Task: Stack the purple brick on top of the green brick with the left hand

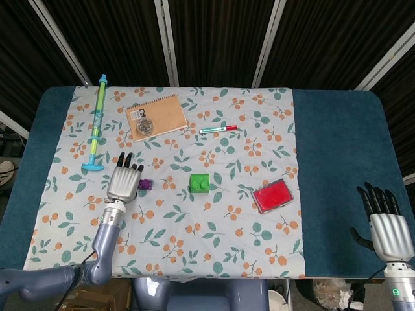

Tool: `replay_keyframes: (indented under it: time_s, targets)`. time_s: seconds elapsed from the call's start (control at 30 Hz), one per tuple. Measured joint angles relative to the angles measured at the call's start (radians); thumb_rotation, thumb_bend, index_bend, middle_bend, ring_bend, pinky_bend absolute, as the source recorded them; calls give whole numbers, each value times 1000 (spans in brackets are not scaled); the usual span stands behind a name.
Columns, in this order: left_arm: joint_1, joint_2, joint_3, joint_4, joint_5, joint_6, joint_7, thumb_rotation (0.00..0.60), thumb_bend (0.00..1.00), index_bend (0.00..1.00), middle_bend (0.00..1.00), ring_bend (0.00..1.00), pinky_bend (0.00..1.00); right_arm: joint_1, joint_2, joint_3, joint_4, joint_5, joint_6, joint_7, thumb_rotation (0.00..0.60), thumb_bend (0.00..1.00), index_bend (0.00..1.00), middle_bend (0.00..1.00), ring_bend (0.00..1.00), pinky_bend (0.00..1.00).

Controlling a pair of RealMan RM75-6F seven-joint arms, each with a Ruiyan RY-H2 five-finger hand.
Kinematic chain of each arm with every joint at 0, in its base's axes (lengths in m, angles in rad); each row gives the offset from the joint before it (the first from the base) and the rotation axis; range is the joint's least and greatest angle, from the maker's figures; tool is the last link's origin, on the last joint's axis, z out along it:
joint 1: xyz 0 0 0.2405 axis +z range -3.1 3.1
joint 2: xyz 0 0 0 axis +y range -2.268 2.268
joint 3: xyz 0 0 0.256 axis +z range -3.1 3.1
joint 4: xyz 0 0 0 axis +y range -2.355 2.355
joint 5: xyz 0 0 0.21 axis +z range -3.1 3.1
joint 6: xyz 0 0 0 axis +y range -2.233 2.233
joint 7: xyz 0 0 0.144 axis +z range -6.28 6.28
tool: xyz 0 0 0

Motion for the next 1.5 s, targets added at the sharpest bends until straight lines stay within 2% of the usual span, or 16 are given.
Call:
replay_keyframes:
  time_s: [0.47,1.5]
  targets:
    - [-26,-85,9,111,-6,-29,-3,600,202,330,387,75,18,5,-1,0,-1,2,-8,-6,600,250,65,12,1,0]
    - [-37,-122,19,122,-6,-18,54,600,217,393,424,97,18,7,-1,-4,-4,-2,-9,-8,600,250,65,12,1,0]
